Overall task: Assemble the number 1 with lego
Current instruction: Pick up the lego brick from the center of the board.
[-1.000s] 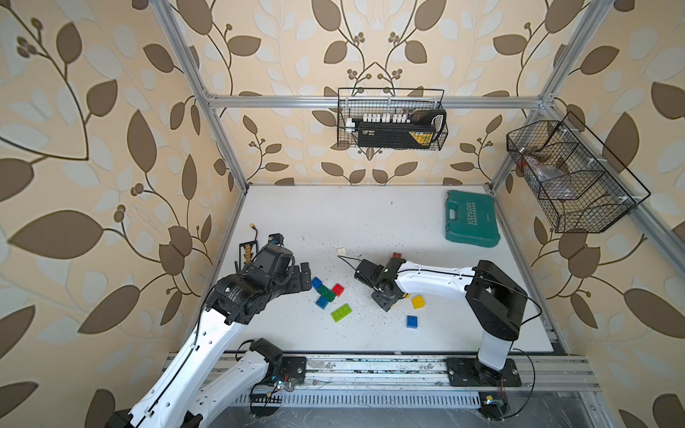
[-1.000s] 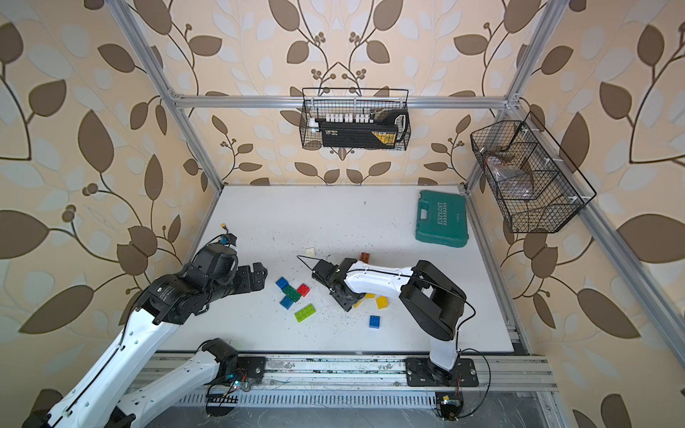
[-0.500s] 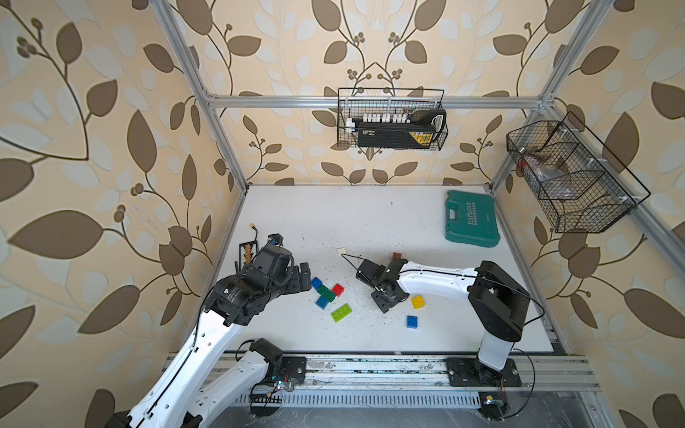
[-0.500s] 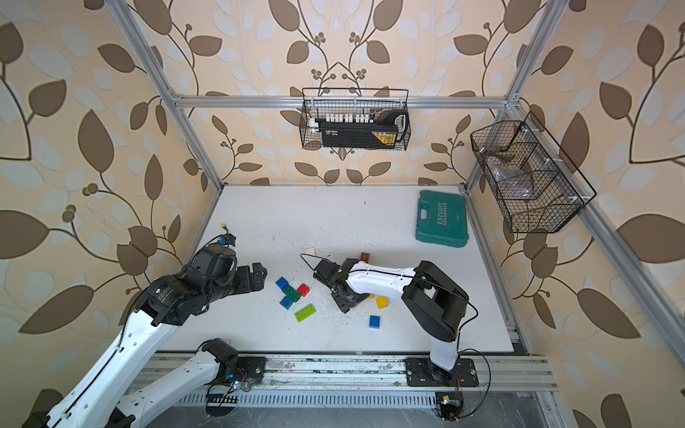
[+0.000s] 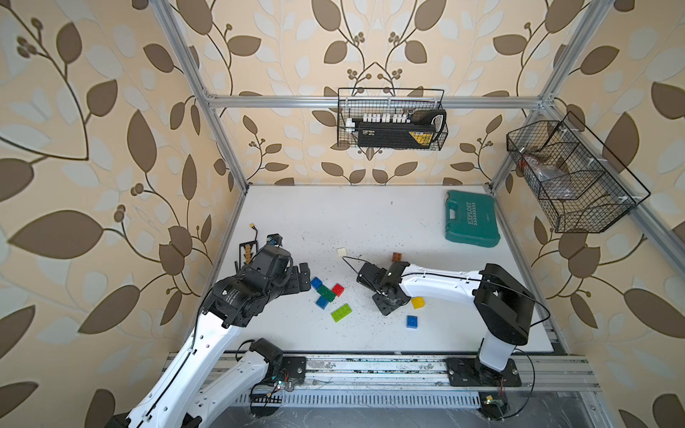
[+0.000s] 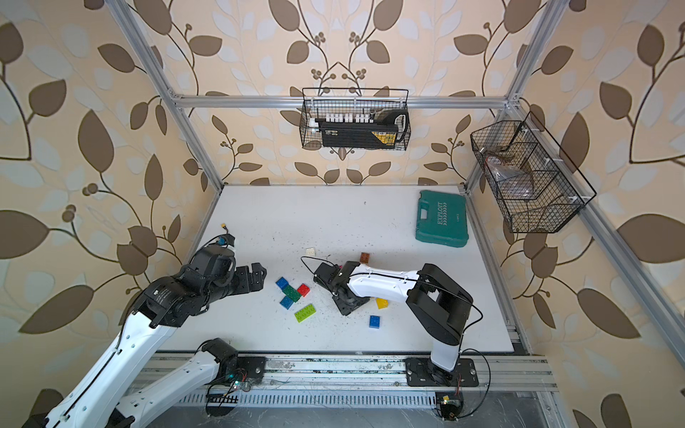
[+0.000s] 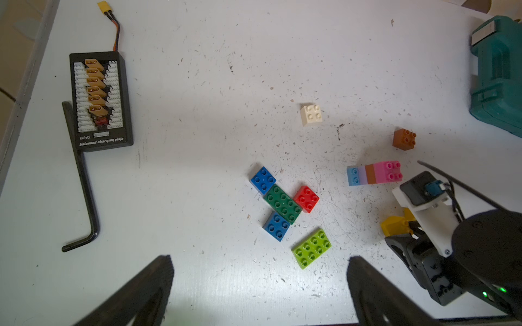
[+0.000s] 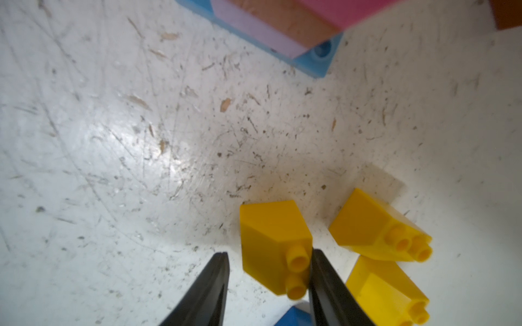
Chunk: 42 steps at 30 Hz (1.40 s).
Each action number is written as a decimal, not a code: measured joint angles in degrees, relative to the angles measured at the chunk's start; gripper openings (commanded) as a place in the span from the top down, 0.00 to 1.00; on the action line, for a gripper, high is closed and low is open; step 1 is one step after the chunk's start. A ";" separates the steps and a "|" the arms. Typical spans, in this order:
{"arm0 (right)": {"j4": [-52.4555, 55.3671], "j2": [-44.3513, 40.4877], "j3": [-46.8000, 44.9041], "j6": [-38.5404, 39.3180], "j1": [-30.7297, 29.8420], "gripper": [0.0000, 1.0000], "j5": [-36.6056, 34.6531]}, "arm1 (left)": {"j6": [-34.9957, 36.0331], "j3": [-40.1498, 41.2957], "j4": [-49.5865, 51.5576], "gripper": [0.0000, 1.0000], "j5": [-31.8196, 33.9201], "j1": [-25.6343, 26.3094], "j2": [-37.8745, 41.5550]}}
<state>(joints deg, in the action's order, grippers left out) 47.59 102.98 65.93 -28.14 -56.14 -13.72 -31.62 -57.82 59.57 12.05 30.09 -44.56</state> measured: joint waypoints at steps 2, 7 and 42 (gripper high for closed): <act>0.07 0.00 -0.11 -0.17 0.00 0.55 -0.26 | 0.00 0.00 0.00 0.01 0.00 0.00 0.04; 0.26 0.31 -0.11 -0.74 0.00 0.51 -1.11 | 0.00 0.00 0.00 0.01 0.00 0.00 0.04; 10.62 -7.98 3.61 -13.90 2.62 0.78 2.54 | 0.00 0.00 0.00 0.01 0.00 0.00 0.61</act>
<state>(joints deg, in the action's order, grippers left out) 58.22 95.00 69.54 -42.04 -53.52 -11.18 -31.62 -57.82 59.57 12.05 30.09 -43.94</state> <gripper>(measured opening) 0.318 0.989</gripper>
